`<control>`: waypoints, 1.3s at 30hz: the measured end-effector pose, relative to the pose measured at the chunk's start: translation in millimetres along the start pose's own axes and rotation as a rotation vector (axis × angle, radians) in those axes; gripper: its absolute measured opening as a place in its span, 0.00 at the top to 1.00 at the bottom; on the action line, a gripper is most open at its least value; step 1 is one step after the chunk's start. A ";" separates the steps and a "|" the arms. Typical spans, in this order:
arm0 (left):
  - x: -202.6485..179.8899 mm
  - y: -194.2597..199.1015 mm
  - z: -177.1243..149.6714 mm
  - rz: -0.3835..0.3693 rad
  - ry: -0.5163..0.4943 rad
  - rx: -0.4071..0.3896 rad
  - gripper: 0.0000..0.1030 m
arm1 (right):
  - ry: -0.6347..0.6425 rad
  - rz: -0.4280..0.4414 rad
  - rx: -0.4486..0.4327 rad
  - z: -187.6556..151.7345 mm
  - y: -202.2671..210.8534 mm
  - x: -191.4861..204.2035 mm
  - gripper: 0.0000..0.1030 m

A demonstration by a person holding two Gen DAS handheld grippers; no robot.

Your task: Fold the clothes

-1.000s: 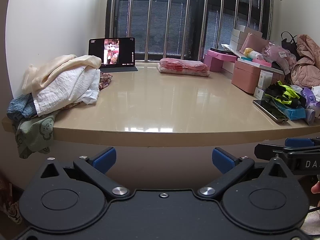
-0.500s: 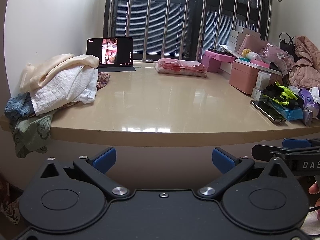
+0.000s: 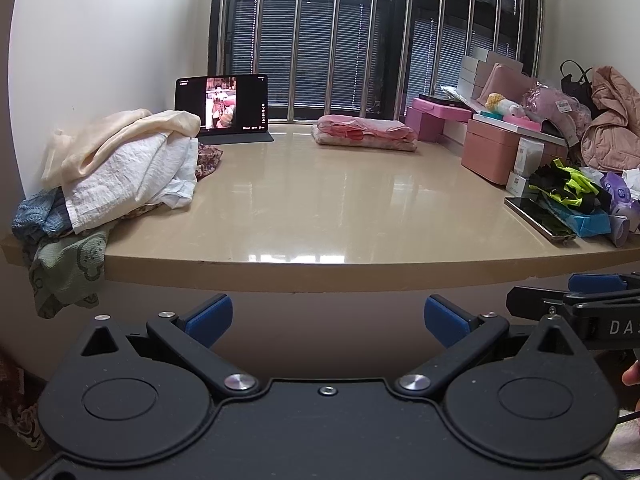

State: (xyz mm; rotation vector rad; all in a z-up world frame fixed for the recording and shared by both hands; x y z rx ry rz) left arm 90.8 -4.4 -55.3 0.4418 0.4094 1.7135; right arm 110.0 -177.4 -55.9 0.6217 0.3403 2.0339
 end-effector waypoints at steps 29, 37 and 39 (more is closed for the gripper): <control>-0.2 0.0 1.4 0.000 0.000 -0.002 0.00 | 0.001 0.002 -0.001 0.1 -0.7 0.8 0.00; 0.6 0.2 2.7 0.001 0.000 -0.005 0.00 | -0.001 0.001 -0.003 0.2 -0.4 1.1 0.00; 0.7 0.1 2.7 0.001 0.000 -0.005 0.00 | 0.000 0.001 -0.003 0.5 -0.2 0.9 0.00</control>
Point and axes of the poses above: each gripper's, at about its wrist camera, not at the fingertips, and y roughly against the way its jaws point, x to its left, z to its top, the point moved 10 cm from there along -y, roughly the way its jaws point, and after that the axes turned 14 degrees about z, right-handed, at the moved point
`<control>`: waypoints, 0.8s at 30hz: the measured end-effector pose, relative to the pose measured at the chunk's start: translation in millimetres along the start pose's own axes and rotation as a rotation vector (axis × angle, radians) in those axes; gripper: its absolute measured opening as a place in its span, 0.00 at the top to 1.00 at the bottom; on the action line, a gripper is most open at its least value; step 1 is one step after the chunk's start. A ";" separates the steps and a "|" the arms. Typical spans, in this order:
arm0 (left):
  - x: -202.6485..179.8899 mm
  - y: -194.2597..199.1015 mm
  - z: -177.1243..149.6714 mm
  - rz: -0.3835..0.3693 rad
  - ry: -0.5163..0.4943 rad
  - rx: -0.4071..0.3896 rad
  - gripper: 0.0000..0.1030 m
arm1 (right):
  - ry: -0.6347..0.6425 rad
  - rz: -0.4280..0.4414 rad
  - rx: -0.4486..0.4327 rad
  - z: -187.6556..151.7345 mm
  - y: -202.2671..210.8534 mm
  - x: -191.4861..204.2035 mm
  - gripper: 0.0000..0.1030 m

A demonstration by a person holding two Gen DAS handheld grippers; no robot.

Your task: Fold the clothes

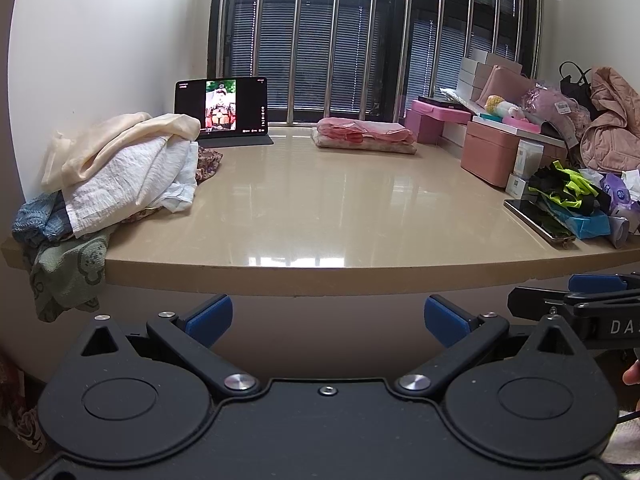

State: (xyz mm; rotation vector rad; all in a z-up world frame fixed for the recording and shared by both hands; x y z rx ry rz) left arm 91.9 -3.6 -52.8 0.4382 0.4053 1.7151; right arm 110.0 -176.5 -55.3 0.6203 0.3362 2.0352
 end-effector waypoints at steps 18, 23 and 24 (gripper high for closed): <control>-0.2 -1.2 -1.4 -0.004 0.000 0.006 0.00 | 0.000 0.003 0.005 -1.6 0.2 0.6 0.00; -0.4 -1.1 -2.0 -0.005 0.000 0.007 0.00 | -0.002 0.003 0.006 -2.0 -0.5 0.0 0.00; -0.3 -1.2 -2.2 -0.005 0.001 0.008 0.00 | -0.002 0.003 0.006 -2.1 -0.6 0.2 0.00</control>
Point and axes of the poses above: each gripper's, at about its wrist camera, not at the fingertips, and y roughly against the way its jaws point, x to its left, z to its top, the point moved 10 cm from there along -y, roughly the way its jaws point, and after that the axes turned 14 degrees about z, right-handed, at the moved point
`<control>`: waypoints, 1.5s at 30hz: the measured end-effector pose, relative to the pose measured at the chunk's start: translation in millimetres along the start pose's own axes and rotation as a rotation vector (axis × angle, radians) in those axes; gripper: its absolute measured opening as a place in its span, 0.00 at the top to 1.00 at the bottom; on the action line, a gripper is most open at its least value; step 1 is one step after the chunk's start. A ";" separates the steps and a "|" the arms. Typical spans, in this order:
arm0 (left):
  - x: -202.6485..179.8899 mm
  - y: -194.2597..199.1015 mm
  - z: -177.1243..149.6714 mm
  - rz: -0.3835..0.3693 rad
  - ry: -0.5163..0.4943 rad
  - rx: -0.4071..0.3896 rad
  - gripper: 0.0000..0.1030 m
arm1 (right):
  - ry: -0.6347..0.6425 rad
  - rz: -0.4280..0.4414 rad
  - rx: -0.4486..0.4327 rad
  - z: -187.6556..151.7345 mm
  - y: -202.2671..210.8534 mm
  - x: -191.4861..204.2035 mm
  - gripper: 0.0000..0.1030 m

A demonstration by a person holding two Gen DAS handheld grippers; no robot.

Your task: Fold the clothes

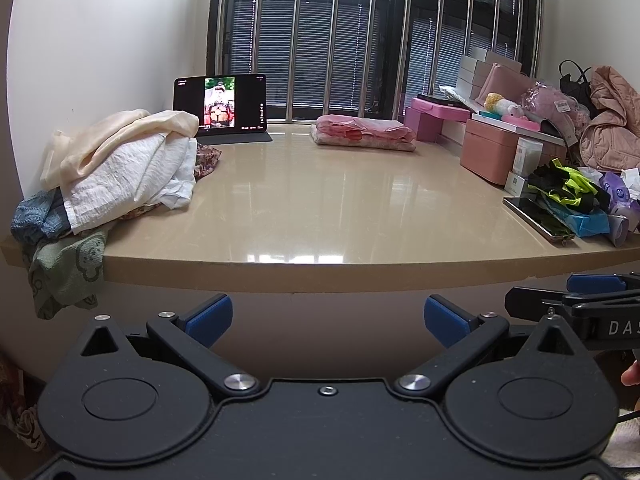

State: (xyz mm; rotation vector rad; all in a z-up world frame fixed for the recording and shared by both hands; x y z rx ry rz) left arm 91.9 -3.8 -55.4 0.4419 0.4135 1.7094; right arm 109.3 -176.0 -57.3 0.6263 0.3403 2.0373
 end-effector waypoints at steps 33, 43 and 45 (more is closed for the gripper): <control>69.0 -35.9 31.7 0.184 0.015 -0.053 0.00 | 0.281 0.113 0.010 49.2 -71.1 56.2 0.01; 126.4 -56.8 29.8 0.265 0.128 -0.012 0.00 | 0.433 0.219 0.018 72.7 -118.0 114.1 0.01; 139.1 -59.4 30.2 0.288 0.144 -0.012 0.00 | 0.453 0.256 0.024 76.1 -128.7 127.5 0.01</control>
Point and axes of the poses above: each gripper's, at about its wrist camera, not at the fingertips, and y roughly against the way its jaws point, x to its left, z to its top, the point moved 10 cm from there along -y, roughly the way its jaws point, and after that the axes turned 14 degrees about z, right-handed, at the moved point
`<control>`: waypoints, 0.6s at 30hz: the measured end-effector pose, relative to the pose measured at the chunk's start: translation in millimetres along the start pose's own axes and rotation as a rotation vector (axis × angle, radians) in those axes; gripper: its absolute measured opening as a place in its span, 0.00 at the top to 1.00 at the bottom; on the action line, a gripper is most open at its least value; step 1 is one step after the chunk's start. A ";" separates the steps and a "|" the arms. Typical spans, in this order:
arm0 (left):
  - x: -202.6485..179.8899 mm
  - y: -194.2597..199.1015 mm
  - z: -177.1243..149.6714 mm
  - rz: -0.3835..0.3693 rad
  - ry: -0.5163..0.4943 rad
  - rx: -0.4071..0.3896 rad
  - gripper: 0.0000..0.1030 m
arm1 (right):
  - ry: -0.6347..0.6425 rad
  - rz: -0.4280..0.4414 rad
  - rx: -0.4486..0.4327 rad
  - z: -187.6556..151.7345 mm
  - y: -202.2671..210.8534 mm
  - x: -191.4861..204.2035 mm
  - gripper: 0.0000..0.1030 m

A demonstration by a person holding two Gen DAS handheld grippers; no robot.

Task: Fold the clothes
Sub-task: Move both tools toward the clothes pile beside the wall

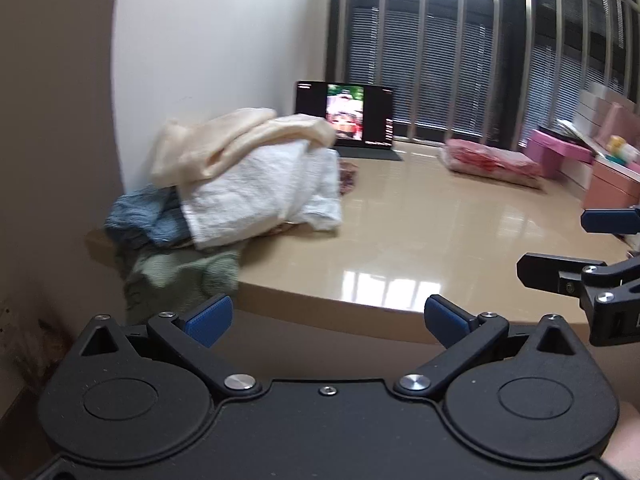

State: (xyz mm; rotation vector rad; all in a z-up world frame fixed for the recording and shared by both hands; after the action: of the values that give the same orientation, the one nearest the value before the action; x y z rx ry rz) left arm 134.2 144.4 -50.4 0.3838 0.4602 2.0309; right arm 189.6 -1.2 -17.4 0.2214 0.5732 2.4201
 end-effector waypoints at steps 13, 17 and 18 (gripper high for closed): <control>78.2 -46.9 11.7 0.155 0.122 0.022 0.00 | 0.142 0.159 -0.006 47.6 -84.9 52.4 0.05; 92.2 -59.0 13.4 0.186 0.126 0.020 0.00 | 0.175 0.198 -0.022 67.4 -109.0 66.2 0.07; 96.2 -62.6 14.3 0.194 0.132 0.021 0.00 | 0.176 0.210 -0.030 72.8 -114.5 68.6 0.09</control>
State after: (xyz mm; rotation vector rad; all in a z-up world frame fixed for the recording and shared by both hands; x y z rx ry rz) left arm 143.0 259.4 -59.8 0.3177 0.5430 2.2512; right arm 219.5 147.3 -3.3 0.0586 0.6178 2.6685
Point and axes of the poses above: each gripper's, at about its wrist camera, not at the fingertips, and y roughly against the way its jaws point, x to its left, z to its top, the point moved 10 cm from there along -y, roughly the way its jaws point, and after that the axes turned 14 degrees about z, right-handed, at the moved point
